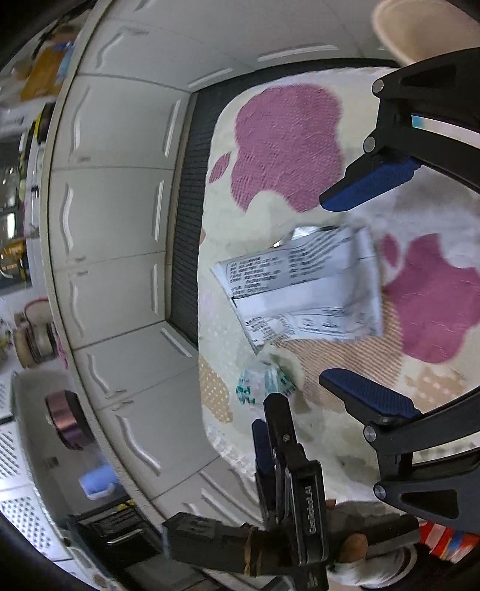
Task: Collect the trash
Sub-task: 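Grasp the clear green-print plastic bag with the left tool while the right tool grasps the white snack packet, then lift the plastic bag and white packet and carry them over the bin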
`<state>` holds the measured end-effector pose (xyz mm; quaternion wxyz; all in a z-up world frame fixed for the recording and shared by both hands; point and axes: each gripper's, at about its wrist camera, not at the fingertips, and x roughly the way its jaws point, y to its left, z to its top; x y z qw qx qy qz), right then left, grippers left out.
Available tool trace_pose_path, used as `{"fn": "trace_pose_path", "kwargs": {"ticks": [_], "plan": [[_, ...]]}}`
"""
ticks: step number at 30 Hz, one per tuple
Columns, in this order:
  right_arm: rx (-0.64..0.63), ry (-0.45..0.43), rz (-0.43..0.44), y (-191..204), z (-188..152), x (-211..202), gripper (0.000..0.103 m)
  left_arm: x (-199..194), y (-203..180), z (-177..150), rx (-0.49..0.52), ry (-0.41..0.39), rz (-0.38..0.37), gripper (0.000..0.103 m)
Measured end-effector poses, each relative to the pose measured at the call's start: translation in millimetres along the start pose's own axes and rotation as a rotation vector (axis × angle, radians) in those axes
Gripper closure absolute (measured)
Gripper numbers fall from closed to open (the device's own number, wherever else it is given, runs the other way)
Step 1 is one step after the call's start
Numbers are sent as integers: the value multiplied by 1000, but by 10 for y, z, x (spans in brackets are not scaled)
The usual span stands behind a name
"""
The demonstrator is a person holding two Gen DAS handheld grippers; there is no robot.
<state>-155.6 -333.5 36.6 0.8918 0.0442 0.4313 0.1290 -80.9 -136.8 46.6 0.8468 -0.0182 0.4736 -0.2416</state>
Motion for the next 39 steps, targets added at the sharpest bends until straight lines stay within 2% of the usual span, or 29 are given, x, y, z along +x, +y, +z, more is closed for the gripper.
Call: {"fn": "trace_pose_path", "kwargs": {"ticks": [8,10,11,13,14,15,16,20,27,39], "plan": [[-46,70,-6,11,141,464,18,264,54,43,-3,52,-4,35],[-41,80,10,28,161,540,21,275,53,38,-7,43,-1,37],[-34,79,7,26,153,554,27,279,43,35,-4,40,-3,40],[-26,52,5,43,121,518,33,302,16,30,-1,46,-14,58],[-20,42,13,50,102,487,38,300,4,22,1,46,-17,60],[-19,38,18,54,79,452,54,295,-17,12,8,42,-20,67],[-20,35,22,61,56,413,55,291,-33,8,15,42,-21,74],[-30,16,6,126,-36,263,59,212,-93,-67,17,36,-31,76],[-21,-30,-5,231,-208,-101,59,-64,-224,-219,16,-2,-27,77],[18,-95,-70,200,-550,-731,59,-431,-743,-536,105,-66,-13,77]]}}
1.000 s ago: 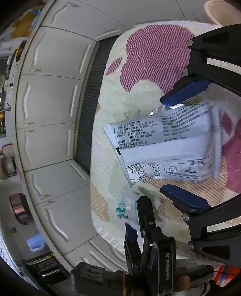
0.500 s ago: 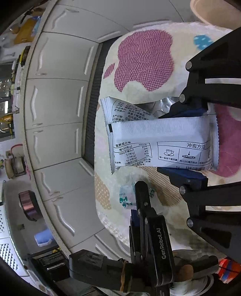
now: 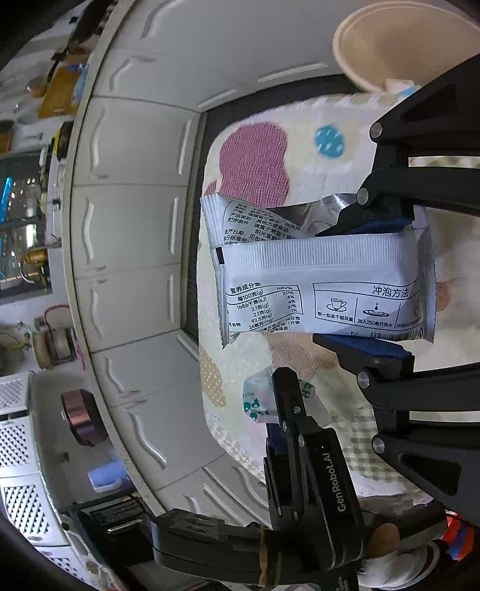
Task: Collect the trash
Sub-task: 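Lift the plastic bag and white packet and carry them over the bin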
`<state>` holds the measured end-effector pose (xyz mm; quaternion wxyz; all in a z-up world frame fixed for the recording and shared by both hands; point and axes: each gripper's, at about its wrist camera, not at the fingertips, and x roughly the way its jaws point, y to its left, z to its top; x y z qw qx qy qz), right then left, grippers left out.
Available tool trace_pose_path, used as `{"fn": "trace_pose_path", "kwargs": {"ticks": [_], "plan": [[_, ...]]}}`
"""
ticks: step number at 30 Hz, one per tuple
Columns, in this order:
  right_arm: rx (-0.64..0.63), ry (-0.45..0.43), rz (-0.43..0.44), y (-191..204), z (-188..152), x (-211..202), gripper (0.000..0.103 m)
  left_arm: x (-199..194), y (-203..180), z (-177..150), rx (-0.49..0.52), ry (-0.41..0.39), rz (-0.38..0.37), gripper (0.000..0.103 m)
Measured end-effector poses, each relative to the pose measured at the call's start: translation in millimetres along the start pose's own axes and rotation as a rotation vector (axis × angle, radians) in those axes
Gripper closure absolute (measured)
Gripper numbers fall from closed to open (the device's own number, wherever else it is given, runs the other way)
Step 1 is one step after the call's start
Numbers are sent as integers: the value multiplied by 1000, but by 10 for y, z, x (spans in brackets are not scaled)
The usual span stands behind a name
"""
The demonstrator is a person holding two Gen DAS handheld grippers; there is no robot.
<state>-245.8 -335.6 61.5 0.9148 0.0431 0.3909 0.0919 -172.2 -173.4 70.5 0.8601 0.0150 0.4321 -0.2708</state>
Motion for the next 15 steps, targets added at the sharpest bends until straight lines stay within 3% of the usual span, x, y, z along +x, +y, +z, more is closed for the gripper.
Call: {"fn": "trace_pose_path", "kwargs": {"ticks": [15], "plan": [[94,-47,-63,-372,-315,-580,59,-125,-697,-140,96,-31,-36,77]]}}
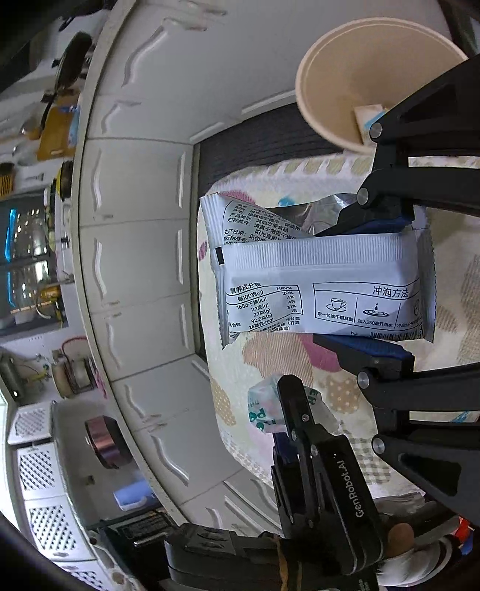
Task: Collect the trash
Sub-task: 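Lift the plastic bag and white packet and carry them over the bin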
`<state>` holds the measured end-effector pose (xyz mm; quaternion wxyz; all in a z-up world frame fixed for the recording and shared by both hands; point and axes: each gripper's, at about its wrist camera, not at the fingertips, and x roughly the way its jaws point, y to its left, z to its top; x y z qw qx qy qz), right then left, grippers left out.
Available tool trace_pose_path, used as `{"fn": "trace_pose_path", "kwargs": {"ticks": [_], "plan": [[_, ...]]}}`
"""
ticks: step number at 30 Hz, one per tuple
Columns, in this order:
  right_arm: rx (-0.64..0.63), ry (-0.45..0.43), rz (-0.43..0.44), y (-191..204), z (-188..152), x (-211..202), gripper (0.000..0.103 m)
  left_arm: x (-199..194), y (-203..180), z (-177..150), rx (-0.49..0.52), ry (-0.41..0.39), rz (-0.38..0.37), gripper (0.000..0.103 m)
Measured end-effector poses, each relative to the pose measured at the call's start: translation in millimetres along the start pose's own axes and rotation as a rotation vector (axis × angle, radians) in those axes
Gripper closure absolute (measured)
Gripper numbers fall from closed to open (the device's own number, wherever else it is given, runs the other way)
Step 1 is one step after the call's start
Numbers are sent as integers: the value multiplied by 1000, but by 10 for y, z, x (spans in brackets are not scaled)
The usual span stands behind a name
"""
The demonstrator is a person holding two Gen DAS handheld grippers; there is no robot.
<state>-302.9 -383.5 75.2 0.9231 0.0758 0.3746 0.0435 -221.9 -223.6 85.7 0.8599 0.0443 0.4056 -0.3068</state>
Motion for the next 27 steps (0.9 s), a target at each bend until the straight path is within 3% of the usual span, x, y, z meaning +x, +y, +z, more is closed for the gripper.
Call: {"fn": "trace_pose_path", "kwargs": {"ticks": [20,27], "plan": [[144,-18,-83,-671,-265,-369,59,243,-637,32,86,31,-46,77],[195,-9,-128,-968,-371,-431,59,415,-838,76,98,67,-99,77]]}}
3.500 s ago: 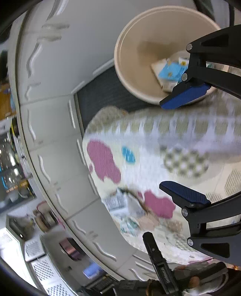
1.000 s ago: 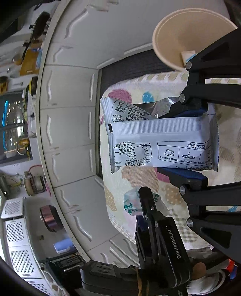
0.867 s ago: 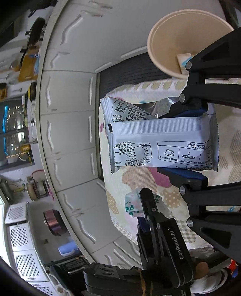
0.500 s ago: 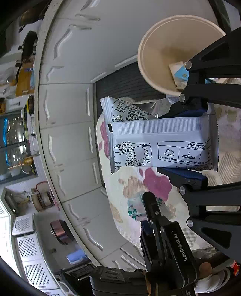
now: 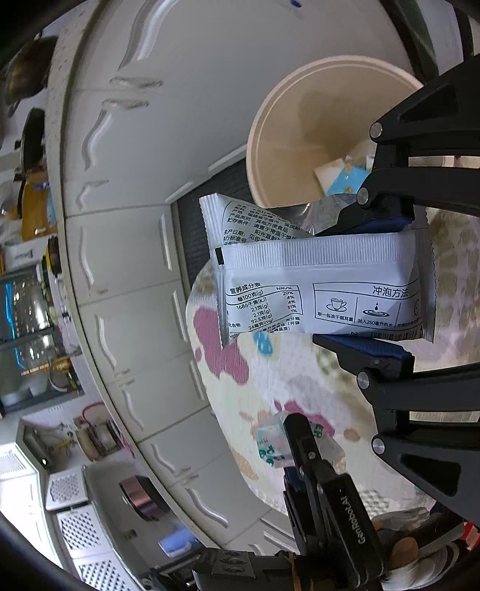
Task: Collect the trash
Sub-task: 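Lift the plastic bag and white packet and carry them over the bin, then open both tools over the bin to drop the bag and packet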
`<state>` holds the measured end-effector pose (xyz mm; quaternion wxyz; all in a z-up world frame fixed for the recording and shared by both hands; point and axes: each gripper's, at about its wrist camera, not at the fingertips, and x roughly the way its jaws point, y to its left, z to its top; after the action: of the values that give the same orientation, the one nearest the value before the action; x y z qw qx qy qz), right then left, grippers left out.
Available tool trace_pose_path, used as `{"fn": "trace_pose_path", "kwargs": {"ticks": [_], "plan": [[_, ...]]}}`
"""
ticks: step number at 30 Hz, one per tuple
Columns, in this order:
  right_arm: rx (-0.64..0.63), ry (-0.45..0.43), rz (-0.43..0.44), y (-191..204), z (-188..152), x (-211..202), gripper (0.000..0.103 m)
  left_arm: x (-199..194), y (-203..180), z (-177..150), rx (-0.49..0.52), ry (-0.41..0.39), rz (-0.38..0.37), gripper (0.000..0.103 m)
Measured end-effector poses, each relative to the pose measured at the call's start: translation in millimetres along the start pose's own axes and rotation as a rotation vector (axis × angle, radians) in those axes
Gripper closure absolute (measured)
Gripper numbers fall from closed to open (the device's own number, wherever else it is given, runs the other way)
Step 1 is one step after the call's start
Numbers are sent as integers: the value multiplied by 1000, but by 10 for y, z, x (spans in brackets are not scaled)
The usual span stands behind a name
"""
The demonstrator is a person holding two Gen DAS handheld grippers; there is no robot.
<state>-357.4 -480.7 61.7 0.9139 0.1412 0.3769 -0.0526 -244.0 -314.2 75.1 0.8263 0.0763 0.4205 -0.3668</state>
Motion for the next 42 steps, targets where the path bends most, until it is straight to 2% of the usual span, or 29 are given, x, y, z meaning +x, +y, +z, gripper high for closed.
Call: {"fn": "trace_pose_path", "kwargs": {"ticks": [15,22,36,39,42], "plan": [[137,35,-78,-707,-144,53,59,558,-561,200,42,82,-112,77],[197,40,-105,-941,-172,76,59,761,-747,265,46,122,-194,77],[310,74,-150,-1325,-262,322,59,1217,-994,322,50,193,-187,77],[334,81,-155,-1377,-289,359,51,1281,-1019,332,52,191,-178,77],[351,83,-151,-1440,-301,367,49,1316,-1037,332,59,181,-173,76]]}}
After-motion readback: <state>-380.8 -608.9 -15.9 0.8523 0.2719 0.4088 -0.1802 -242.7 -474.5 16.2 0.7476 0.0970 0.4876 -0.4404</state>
